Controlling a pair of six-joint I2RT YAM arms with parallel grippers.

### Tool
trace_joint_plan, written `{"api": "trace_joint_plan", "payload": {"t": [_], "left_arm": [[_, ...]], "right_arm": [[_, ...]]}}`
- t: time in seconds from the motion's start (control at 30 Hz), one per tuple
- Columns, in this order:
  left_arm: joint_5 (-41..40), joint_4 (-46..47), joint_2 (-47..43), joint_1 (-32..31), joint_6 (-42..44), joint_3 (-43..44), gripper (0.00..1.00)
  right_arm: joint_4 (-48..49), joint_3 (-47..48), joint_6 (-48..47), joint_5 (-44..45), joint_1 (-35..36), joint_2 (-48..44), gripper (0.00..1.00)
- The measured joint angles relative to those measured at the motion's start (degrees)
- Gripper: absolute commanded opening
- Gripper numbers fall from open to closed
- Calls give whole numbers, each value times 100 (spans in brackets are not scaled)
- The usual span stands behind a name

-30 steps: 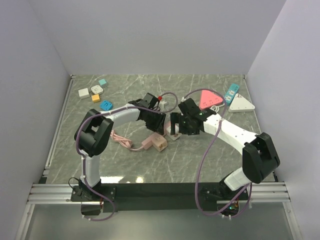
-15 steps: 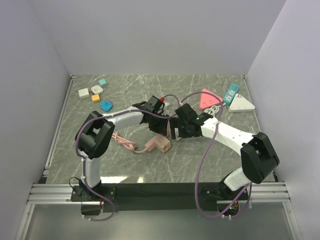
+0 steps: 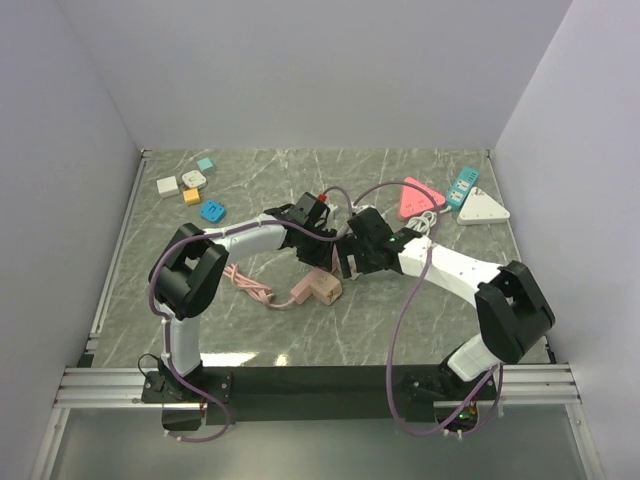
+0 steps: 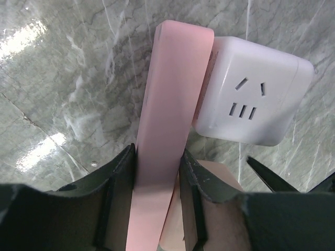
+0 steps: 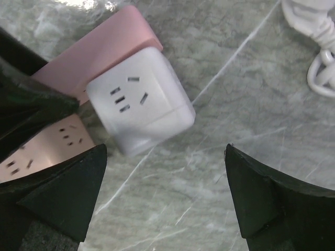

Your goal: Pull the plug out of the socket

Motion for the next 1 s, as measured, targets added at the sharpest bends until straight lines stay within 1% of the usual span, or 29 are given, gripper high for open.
{"api": "trace_joint_plan", "payload": {"t": [0.23,0.33,0.43,0.47,0.57,0.7,0.73,0.77,1.0], "left_arm": [[48,-26,-4,20,52,0,0],[87,-85,-4,81,79,7,0],[133,-131,-4,146,111,7,0],[153,-140,-4,173,120,7,0],[216,-149,-4,221,155,7,0],[254,-229,-4,286,232,7,0],[275,-260,-4,313,262,7,0],[302,-278,-4,334,291,7,0],[511,-330,13,448,428,11,0]], "right_arm": [[127,275,-549,120,50,662,100],[175,404,-691,76,57,831,98],[170,553,-796,-26,55,977,89],[153,605,-824,-59,57,1023,80],[223,721,-898,-352,59,1167,71],[203,892,-975,-498,48,1320,74],[227,927,-979,-546,46,1353,77],[251,940,-973,-579,42,1370,83],[330,927,-789,-916,-57,1429,90]]}}
